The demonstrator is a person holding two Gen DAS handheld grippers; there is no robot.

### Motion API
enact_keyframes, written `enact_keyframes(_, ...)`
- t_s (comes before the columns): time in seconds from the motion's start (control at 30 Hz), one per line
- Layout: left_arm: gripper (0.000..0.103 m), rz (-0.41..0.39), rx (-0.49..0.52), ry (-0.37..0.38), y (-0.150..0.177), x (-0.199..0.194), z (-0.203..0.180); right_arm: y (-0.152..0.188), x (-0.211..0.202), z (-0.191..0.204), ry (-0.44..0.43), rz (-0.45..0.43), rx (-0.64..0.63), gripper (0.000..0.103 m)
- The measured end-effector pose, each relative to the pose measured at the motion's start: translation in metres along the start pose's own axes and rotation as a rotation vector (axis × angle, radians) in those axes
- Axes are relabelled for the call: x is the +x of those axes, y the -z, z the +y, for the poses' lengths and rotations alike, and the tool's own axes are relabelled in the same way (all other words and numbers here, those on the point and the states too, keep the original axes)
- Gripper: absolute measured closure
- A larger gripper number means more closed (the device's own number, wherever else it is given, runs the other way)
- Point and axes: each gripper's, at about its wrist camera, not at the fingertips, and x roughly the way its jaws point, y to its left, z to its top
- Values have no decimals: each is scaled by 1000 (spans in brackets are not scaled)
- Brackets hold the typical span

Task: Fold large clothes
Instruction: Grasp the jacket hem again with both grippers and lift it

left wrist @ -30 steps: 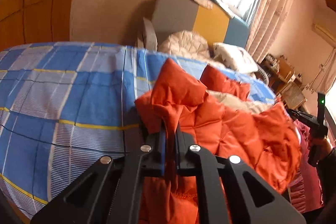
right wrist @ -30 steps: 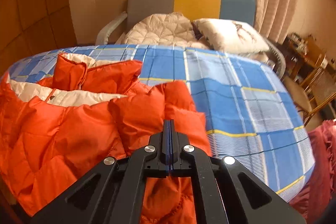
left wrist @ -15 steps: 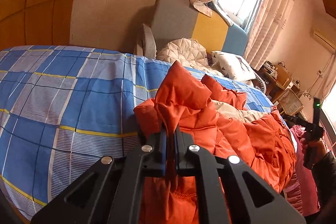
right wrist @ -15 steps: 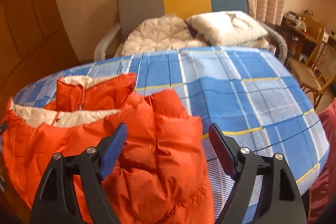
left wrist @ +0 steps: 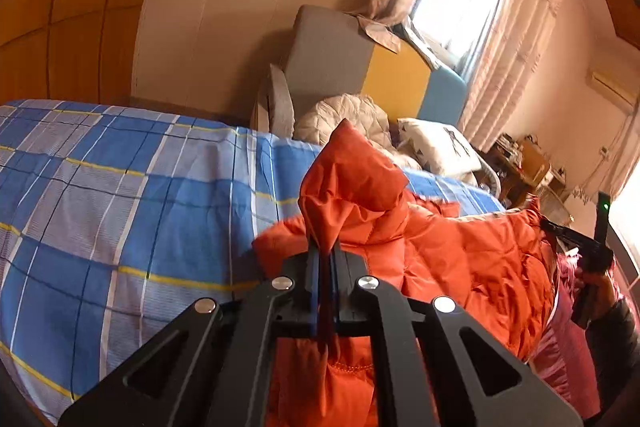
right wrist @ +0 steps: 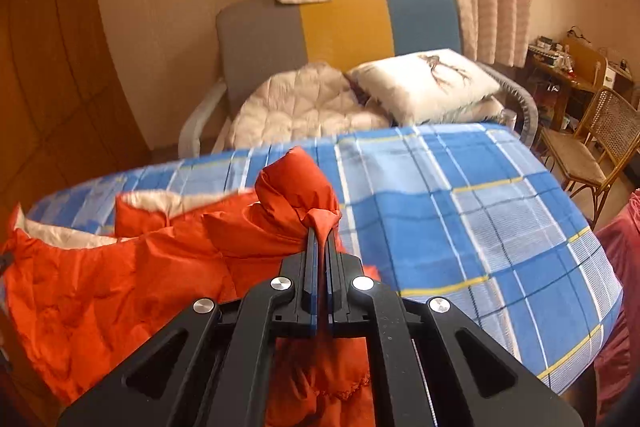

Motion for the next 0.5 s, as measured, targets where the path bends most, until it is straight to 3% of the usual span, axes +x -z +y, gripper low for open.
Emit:
enact_keyframes(0.3, 100, 57, -47, -111, -29, 77, 8, -20, 63, -8, 82, 15, 94, 102)
enact_keyframes(0.5, 100, 145, -83, -194, -23, 136, 22, -16, 112, -1, 172, 71, 68, 102)
